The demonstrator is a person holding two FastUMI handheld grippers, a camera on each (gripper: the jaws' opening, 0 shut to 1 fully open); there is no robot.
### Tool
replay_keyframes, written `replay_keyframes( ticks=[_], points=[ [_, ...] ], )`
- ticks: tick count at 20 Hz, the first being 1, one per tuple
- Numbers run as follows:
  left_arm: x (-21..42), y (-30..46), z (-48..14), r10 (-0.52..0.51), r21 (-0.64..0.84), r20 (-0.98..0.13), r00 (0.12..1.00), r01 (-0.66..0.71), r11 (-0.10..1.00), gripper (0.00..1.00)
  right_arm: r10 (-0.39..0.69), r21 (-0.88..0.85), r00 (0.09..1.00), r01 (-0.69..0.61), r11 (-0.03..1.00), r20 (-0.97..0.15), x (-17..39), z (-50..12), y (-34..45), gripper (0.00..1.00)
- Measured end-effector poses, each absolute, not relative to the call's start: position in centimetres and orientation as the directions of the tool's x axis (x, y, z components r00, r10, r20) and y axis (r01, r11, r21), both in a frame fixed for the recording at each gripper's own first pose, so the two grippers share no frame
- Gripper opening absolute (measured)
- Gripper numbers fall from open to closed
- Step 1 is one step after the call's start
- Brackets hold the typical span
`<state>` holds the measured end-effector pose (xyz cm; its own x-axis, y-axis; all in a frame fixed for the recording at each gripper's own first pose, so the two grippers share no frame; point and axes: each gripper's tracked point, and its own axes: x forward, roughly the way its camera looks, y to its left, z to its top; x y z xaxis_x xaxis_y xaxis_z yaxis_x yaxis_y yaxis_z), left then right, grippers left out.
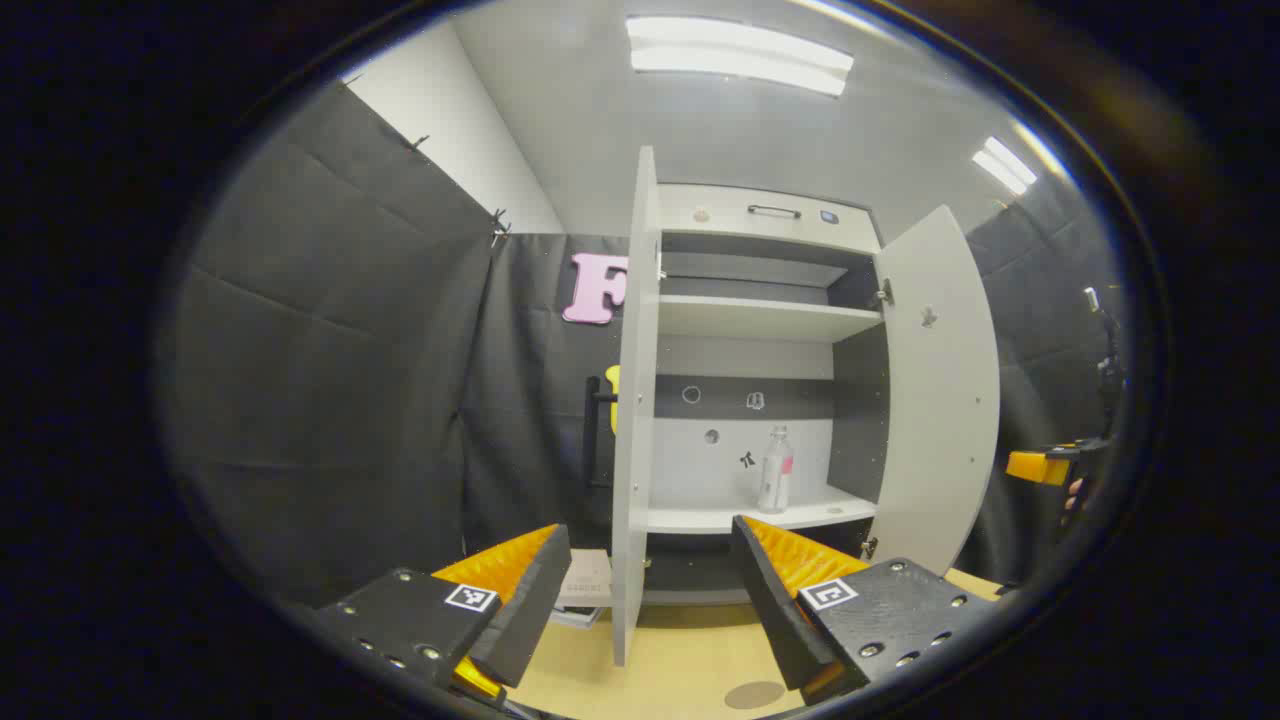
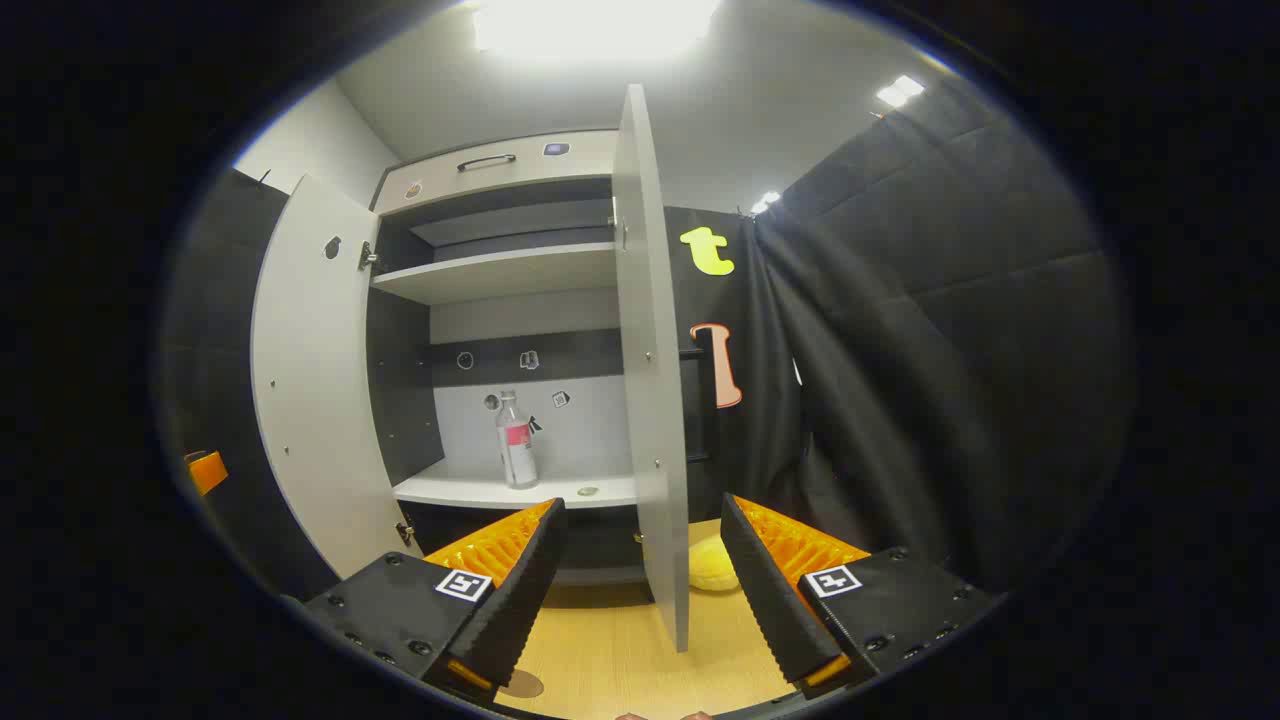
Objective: Grasp the bottle in the cabinet with the left hand and place it on the coaster, then close the right door with the right hand and the left door with the left hand.
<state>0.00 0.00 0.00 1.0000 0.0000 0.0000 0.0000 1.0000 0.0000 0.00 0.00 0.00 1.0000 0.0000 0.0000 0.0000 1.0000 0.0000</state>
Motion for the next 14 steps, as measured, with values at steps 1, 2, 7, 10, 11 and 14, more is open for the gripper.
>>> replay_keyframes(
  ticks=[1, 2, 7, 10, 11, 14],
  points=[
    [0.6, -0.5, -0.1, -0.012, -0.005, -0.005, 1.0, 0.012, 1.0, 1.0, -0.022, -0.003, 1.0, 0.022, 1.0, 0.003, -0.2, 0.2, -0.8, 0.98],
    [1.2, -1.2, -0.3, -0.026, -0.012, -0.012, 1.0, 0.025, 1.0, 0.94, -0.041, -0.001, 0.999, 0.041, 0.999, 0.008, -0.3, 0.4, -1.6, 0.98],
    [4.0, -4.4, -0.9, -0.082, 0.001, -0.024, 0.996, 0.082, 0.997, 0.94, -0.1, -0.013, 0.995, 0.1, 0.995, -0.011, 0.7, -0.6, -4.1, 0.98],
    [5.9, -7.2, -1.5, -0.136, 0.027, -0.031, 0.99, 0.137, 0.99, 1.0, -0.116, -0.016, 0.993, 0.116, 0.993, -0.017, 2.0, -1.0, -5.4, 0.98],
    [6.8, -8.1, -2.0, -0.146, 0.029, -0.041, 0.988, 0.147, 0.989, 1.0, -0.121, -0.015, 0.992, 0.12, 0.993, -0.021, 2.5, -1.1, -5.8, 0.98],
    [9.9, -10.6, -2.9, -0.173, 0.008, -0.055, 0.983, 0.173, 0.985, 0.96, -0.142, -0.022, 0.989, 0.141, 0.99, -0.041, 4.2, -2.2, -7.6, 0.98]
  ],
)
